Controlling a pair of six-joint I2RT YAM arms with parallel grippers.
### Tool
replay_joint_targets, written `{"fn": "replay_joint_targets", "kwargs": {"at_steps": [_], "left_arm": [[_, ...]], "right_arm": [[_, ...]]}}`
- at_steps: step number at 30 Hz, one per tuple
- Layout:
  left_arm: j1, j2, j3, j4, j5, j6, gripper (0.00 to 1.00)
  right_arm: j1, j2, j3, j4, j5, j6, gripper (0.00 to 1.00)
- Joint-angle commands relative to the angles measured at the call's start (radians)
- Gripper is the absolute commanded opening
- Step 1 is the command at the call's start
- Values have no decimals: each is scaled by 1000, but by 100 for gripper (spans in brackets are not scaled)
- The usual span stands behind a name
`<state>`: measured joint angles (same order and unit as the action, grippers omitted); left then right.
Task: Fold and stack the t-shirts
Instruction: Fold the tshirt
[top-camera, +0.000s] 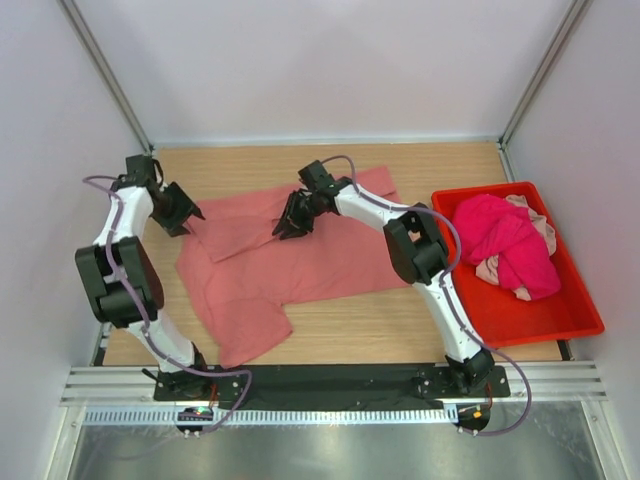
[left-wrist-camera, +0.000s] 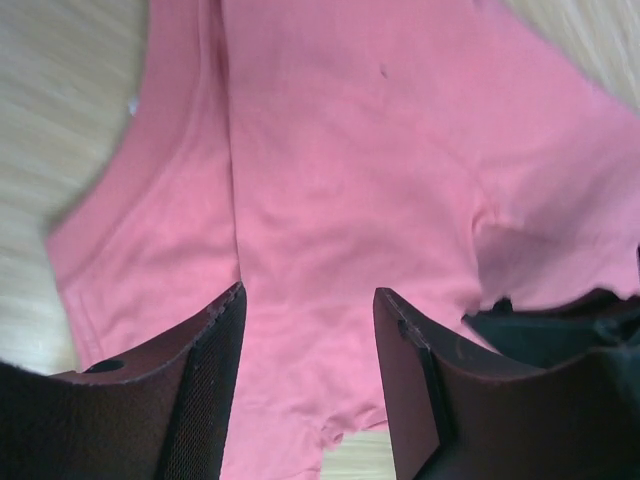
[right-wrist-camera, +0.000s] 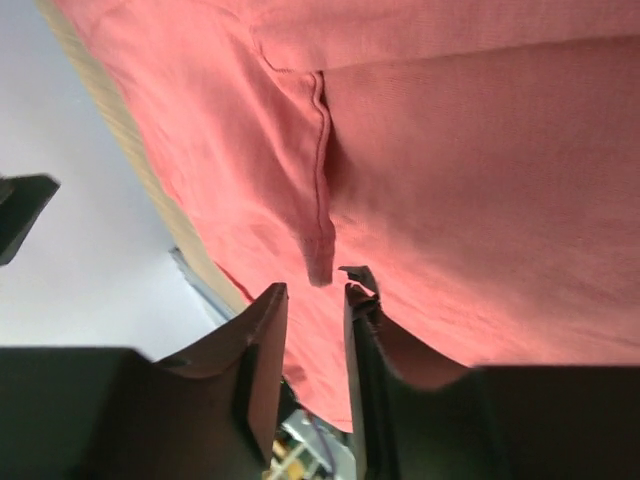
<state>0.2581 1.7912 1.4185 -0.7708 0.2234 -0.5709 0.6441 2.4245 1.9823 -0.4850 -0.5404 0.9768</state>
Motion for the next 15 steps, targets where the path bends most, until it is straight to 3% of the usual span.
{"fn": "replay_joint_targets", "kwargs": {"at_steps": [1,5,11,15], "left_arm": [[-32,-163,-158,34,51,-21,55],[-42,-289,-315,56,86,-35,55],[-46,-340,-429,128,90,-67,56],[-46,-296,-446,171,79,-63,57]], "right_arm": [[3,-45,40,-110,17,-142,37],[0,-119,26,-254,89,-292,41],[0,-277,-123,-233,91,-381,43],[-4,-334,-214,-187,69,-382,44]]}}
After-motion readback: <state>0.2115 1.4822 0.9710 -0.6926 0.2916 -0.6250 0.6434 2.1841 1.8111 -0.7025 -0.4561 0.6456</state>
